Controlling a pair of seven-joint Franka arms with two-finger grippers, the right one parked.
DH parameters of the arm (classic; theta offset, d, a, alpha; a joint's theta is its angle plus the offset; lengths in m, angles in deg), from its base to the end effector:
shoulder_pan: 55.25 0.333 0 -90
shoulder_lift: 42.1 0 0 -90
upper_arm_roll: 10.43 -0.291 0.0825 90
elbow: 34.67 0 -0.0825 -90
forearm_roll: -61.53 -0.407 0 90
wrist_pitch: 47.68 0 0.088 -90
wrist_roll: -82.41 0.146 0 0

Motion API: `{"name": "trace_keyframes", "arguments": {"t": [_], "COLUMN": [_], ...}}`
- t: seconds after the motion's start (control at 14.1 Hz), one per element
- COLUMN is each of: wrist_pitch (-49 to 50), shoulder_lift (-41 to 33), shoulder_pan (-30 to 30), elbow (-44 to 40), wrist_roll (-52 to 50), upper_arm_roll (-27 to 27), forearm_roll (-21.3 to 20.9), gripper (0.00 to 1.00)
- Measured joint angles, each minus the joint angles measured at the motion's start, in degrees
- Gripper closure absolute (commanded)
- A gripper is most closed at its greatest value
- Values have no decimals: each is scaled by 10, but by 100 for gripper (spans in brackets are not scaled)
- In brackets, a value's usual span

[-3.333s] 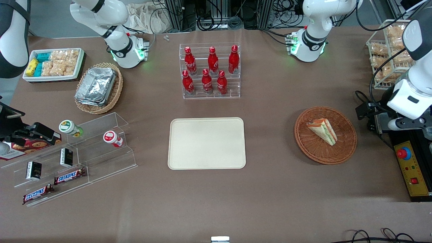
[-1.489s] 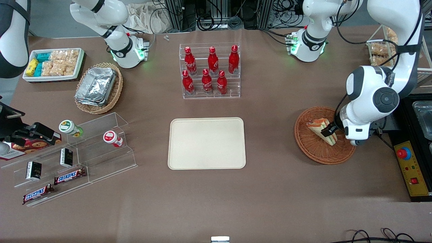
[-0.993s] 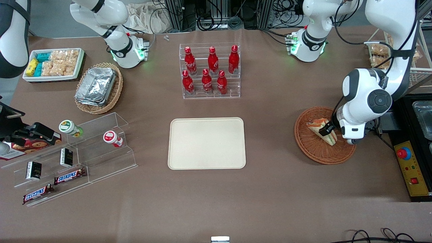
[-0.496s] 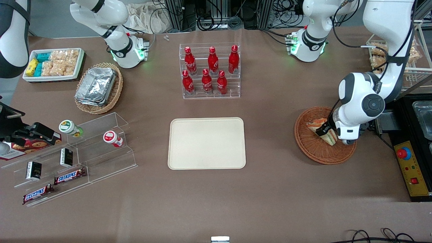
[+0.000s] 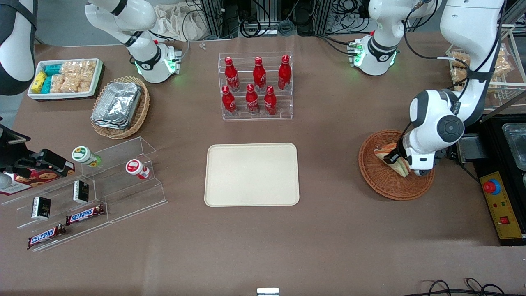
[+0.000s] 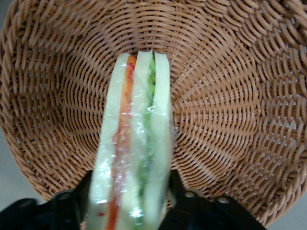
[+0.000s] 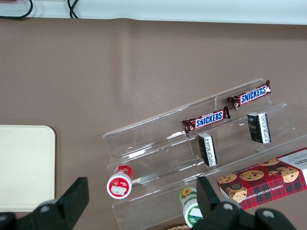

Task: Place sandwich from basket to tray
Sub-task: 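Lift the sandwich and carry it with the left gripper over the tray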

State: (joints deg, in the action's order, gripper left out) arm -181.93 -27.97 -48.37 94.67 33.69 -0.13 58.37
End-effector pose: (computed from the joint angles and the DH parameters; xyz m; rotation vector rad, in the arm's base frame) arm 0.5227 -0.0336 0.1610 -2.8579 -1.1265 0.2209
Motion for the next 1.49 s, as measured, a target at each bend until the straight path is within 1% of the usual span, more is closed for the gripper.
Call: {"name": "trace_keyframes", "arguments": {"t": [0.43, 0.64, 0.85, 0.99, 1.13, 1.28, 1.49], "wrist_pitch": [3, 66, 204, 315, 397, 439, 460], "shoulder_lift": [-7, -39, -90, -108, -109, -106, -94], "shoulder_pan": [0, 0, 0, 0, 0, -3, -10], "elbow": [-2, -23, -94, -175, -260, -324, -374], "wrist_roll": [2, 18, 73, 117, 155, 183, 189], "upper_arm_roll": [0, 0, 0, 0, 1, 12, 76], "forearm_roll": [0, 0, 0, 0, 0, 3, 15], "gripper": [100, 100, 100, 100, 100, 100, 100]}}
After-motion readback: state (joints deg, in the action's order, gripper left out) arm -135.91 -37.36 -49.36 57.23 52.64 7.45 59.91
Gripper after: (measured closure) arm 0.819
